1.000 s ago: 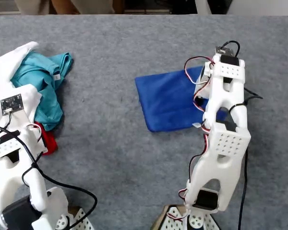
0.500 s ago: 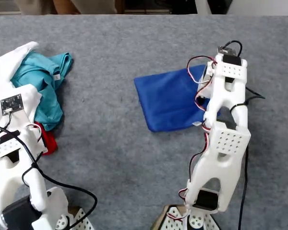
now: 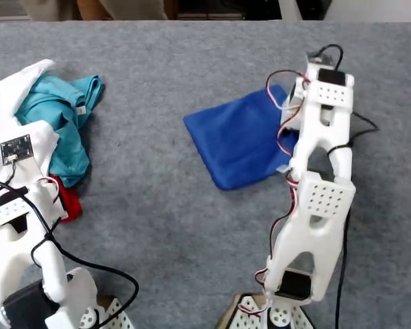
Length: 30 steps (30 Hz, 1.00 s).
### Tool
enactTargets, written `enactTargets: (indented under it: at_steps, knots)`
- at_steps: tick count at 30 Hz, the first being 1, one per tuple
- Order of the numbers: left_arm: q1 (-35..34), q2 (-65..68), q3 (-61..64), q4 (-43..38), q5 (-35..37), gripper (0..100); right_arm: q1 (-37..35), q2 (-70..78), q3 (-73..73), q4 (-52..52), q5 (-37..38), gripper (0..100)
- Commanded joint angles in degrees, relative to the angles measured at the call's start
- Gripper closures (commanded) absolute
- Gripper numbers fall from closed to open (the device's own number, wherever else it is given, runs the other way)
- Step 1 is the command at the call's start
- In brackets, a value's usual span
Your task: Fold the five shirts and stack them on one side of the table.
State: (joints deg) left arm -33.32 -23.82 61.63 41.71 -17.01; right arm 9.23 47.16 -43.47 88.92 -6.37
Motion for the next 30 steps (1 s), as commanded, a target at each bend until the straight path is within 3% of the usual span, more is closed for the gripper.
enactTargets:
  at_steps: [1, 18, 26, 30]
  knots:
    - [-0.26, -1.10, -0.26, -0.88, -0.26, 98, 4.26, -0.31, -7.52, 2.02, 0.53, 99.5]
    - [-0.26, -1.10, -0.18, -0.79, -0.26, 98, 22.02, -0.22, -9.80, -2.11, 6.24, 99.5]
    - [-0.26, -1.10, -0.18, -0.79, -0.26, 98, 23.78, -0.22, -9.80, -3.52, 6.24, 99.2]
    - [-0.26, -1.10, -0.18, -0.79, -0.26, 98, 23.16, -0.57, -9.80, -2.99, 5.89, 88.4]
